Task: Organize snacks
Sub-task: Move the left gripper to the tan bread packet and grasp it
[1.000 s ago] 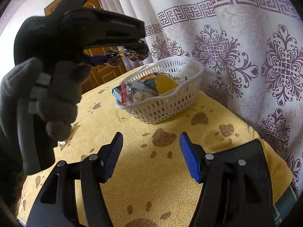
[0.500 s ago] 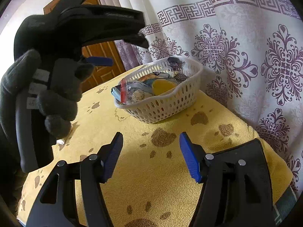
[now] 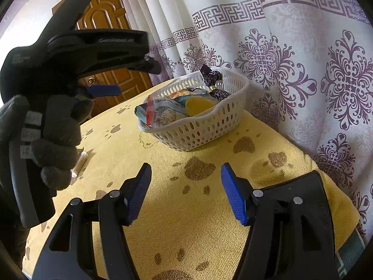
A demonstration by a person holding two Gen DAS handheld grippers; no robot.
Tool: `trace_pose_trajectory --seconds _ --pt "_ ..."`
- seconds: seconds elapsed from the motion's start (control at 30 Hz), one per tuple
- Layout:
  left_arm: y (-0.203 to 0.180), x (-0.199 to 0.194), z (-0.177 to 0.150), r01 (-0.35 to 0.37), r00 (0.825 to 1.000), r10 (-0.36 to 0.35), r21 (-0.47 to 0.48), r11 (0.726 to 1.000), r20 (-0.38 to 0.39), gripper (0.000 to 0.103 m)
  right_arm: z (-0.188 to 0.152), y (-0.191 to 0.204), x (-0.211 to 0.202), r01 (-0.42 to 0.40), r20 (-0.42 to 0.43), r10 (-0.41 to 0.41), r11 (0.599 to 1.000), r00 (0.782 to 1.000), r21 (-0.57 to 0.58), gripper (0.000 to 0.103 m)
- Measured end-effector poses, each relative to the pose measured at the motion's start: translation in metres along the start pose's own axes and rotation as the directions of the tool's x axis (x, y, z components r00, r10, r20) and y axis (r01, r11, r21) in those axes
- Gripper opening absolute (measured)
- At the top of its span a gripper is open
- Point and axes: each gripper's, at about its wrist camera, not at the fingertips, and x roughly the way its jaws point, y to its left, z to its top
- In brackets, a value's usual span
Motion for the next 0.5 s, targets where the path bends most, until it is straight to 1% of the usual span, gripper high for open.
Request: trace_pose_trajectory --seconds 0.23,0.5 --pt "0.025 -0.011 -0.013 -0.028 1.000 0.029 -0.049 0.998 0.007 0.083 0.000 0.000 0.001 0.019 -0.011 -0.019 1.000 1.000 -0.006 0.064" --pt "0.073 -0.027 -0.031 -0.070 0.997 0.072 -0.143 0.987 0.005 0.083 0.001 0.003 0.005 0.049 -0.026 -0.050 0.999 0.998 -0.023 0.065"
